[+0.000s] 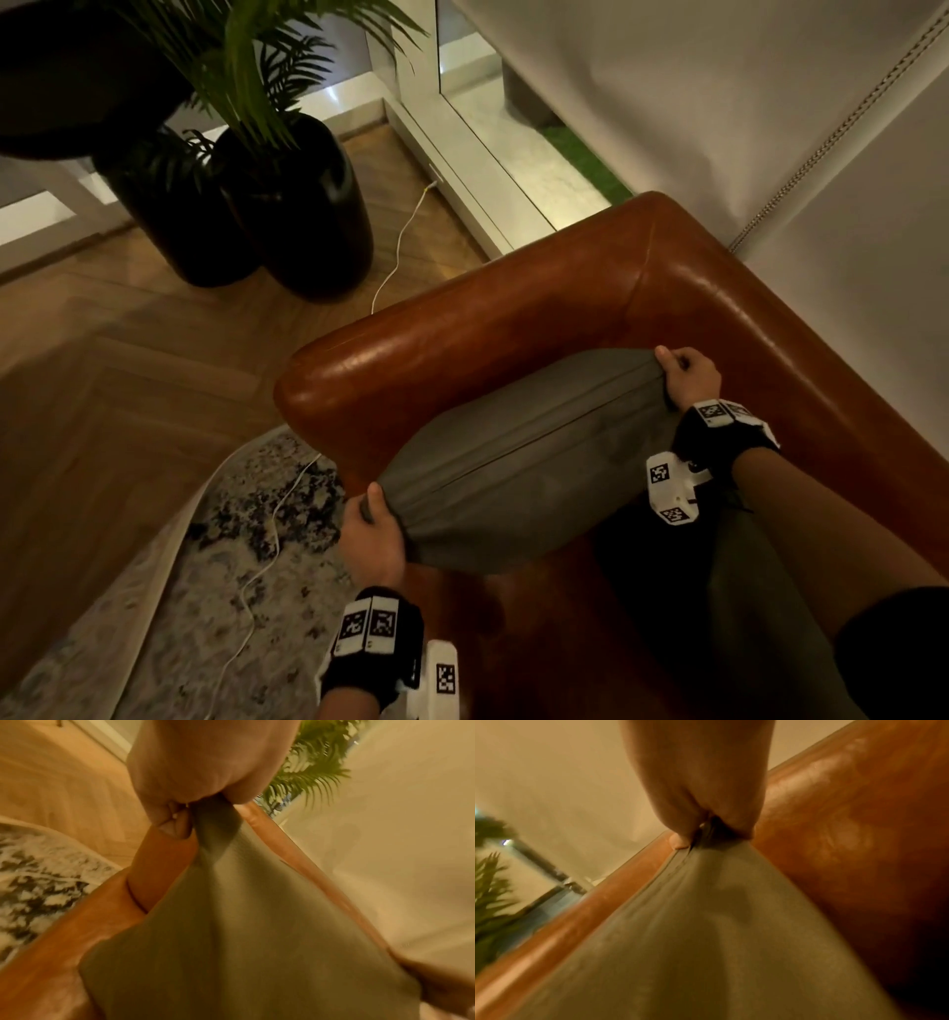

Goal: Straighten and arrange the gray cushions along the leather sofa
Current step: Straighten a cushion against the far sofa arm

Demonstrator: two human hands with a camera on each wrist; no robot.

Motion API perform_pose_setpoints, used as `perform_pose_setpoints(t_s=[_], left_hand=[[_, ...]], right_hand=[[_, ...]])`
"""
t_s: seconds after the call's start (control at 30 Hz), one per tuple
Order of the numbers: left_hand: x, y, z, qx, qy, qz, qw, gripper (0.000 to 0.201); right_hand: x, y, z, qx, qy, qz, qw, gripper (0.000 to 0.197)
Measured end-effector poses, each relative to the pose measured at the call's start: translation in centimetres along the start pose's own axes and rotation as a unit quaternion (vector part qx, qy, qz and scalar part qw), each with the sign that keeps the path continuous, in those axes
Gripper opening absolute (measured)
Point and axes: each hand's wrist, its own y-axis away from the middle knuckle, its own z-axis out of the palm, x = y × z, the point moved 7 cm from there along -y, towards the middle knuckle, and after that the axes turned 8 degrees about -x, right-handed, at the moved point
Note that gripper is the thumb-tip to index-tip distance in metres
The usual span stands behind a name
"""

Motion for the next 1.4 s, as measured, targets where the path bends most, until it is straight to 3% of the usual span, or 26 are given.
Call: perform_pose_setpoints(t_s=[0.1,0.17,0.2,0.27,0.33,0.4,0.5,0.57,0.7,0.83,0.93,1.03,1.1,1.23,1.4], left_hand=[[2.2,0.7,-0.8,0.059,-0.058,0.1,0.992,0.028],[4.8,2.2,-0.3,0.09,-0.136,0.196,0.967,0.029],[6.1,3.2,1.0,0.075,-0.175,0.248,0.95,0.034],[7.7,5.1,4.9,-0.02,-0.228,0.32,0.919,0.046],[7.4,5.9,9.2,-0.112,-0.286,0.333,0.891,0.057],[6.5,5.8,11.9,-0.149,-0.373,0.321,0.857,0.059],[4.3,4.5,12.2,-0.139,-0.438,0.306,0.834,0.055],[3.5,3.7,11.1,-0.112,-0.448,0.311,0.831,0.052],[3.9,3.0,10.0,-0.078,-0.455,0.304,0.834,0.053],[3.6,2.7,9.7,-0.076,-0.466,0.299,0.83,0.053],[3.8,2.3,7.7,-0.037,-0.449,0.282,0.847,0.052],[2.5,1.3,3.4,0.021,-0.319,0.166,0.933,0.053],[1.0,0.5,1.9,-0.004,-0.177,0.103,0.979,0.057],[1.2,-1.0,0.9,-0.019,0.017,0.084,0.996,0.031],[1.2,-0.8,-0.3,0.022,0.088,0.077,0.993,0.027]], right_hand=[[-1.1,1.2,0.1,0.01,0.081,-0.033,0.996,0.037],[-3.4,3.7,1.4,0.053,0.219,-0.128,0.966,0.039],[-4.9,5.5,3.1,0.05,0.261,-0.207,0.942,0.041],[-7.2,9.5,8.0,-0.043,0.281,-0.338,0.897,0.049],[-7.9,12.8,12.9,-0.136,0.312,-0.391,0.855,0.061],[-7.2,14.3,16.1,-0.189,0.368,-0.393,0.821,0.064],[-4.7,13.6,17.2,-0.221,0.427,-0.419,0.77,0.055],[-3.3,11.4,15.6,-0.222,0.432,-0.44,0.755,0.05],[-2.0,5.4,9.8,-0.14,0.429,-0.354,0.819,0.052],[0.5,1.0,4.9,-0.054,0.402,-0.207,0.89,0.049],[2.6,-0.7,2.5,-0.124,0.239,-0.108,0.957,0.065],[1.8,-0.2,1.4,-0.139,0.14,-0.11,0.974,0.037],[0.8,0.3,0.7,-0.11,0.11,-0.135,0.979,0.027],[-1.2,0.7,-0.3,-0.082,0.072,-0.164,0.98,0.022],[-3.0,0.6,-0.7,-0.056,0.047,-0.178,0.981,0.019]])
